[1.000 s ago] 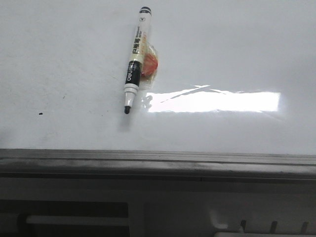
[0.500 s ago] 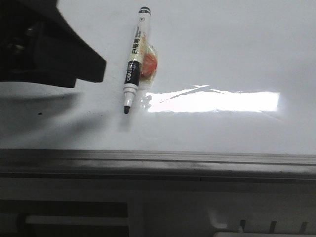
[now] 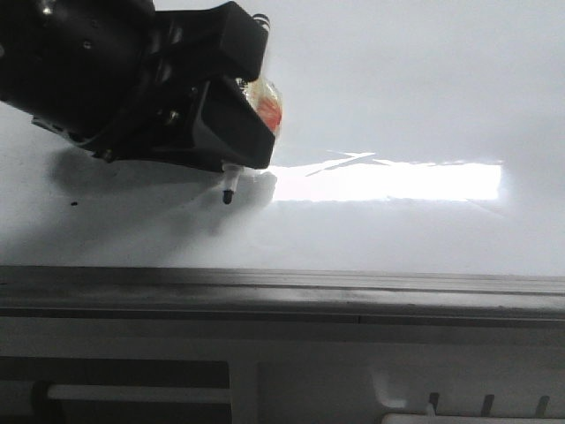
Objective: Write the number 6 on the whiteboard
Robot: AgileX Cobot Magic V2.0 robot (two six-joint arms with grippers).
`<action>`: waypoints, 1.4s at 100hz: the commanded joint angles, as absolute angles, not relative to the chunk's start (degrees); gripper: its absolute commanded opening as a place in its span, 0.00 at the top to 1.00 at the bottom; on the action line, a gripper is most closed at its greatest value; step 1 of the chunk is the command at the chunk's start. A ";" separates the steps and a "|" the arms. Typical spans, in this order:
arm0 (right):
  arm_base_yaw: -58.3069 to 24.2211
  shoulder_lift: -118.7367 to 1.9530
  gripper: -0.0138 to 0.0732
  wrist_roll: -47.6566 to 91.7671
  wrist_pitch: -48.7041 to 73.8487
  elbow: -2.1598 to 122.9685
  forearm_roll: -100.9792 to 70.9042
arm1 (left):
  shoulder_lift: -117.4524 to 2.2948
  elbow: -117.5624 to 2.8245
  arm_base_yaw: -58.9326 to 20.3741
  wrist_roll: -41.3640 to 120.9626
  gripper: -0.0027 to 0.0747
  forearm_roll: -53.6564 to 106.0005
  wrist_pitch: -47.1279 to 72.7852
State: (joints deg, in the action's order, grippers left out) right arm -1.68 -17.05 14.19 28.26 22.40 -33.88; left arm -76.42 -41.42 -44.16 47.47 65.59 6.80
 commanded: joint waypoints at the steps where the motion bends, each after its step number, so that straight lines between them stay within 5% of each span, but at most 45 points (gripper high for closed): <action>1: -1.78 -18.13 0.36 15.25 25.66 24.36 -34.55 | -76.21 -42.40 -43.98 47.65 0.93 66.06 5.02; 3: -1.78 -18.13 0.36 15.42 26.02 24.36 -34.55 | -75.93 -42.40 -43.98 47.65 0.99 65.95 5.72; 18: -5.75 -18.54 0.36 24.24 30.22 25.60 -35.33 | -73.44 -42.96 -43.98 51.38 0.99 60.94 14.88; 40: -18.58 -25.18 0.36 42.78 34.25 27.10 -36.77 | -68.18 -44.09 -43.98 81.02 0.99 56.01 31.86; 97: -46.31 -46.76 0.36 45.38 10.24 31.07 -40.03 | -66.83 -44.09 -43.98 85.20 0.99 53.37 34.67; 140: -50.35 -54.79 0.38 45.38 8.25 35.94 -45.72 | -66.83 -44.09 -43.98 85.20 0.99 53.37 36.41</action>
